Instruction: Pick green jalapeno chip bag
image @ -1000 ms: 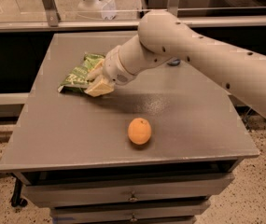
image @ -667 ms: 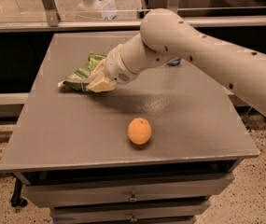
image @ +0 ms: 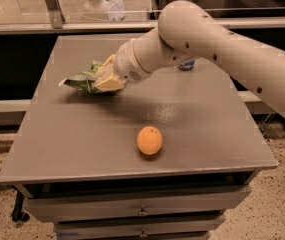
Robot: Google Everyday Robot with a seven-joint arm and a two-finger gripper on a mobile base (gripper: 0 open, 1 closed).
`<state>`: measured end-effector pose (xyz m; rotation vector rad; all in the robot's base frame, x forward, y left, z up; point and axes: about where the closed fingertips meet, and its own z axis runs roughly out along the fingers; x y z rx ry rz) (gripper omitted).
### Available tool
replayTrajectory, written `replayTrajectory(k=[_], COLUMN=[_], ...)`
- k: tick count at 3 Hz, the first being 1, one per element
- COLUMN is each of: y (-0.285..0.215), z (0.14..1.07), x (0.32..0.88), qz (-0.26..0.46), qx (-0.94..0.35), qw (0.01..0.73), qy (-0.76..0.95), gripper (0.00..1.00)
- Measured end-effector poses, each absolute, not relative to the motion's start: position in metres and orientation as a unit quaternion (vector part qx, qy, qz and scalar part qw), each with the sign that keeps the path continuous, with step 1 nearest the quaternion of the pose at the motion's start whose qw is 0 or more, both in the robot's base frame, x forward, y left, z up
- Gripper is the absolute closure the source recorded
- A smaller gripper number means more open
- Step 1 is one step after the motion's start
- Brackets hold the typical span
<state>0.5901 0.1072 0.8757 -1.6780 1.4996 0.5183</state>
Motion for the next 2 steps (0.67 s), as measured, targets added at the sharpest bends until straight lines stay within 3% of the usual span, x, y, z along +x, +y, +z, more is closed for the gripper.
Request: replayTrajectory(k=[2], y=[0.12], z=[0.94], x=[0.597], qz=[0.216], qx=[-0.65], qw=[0.466], qy=[0.56], gripper=[1.0])
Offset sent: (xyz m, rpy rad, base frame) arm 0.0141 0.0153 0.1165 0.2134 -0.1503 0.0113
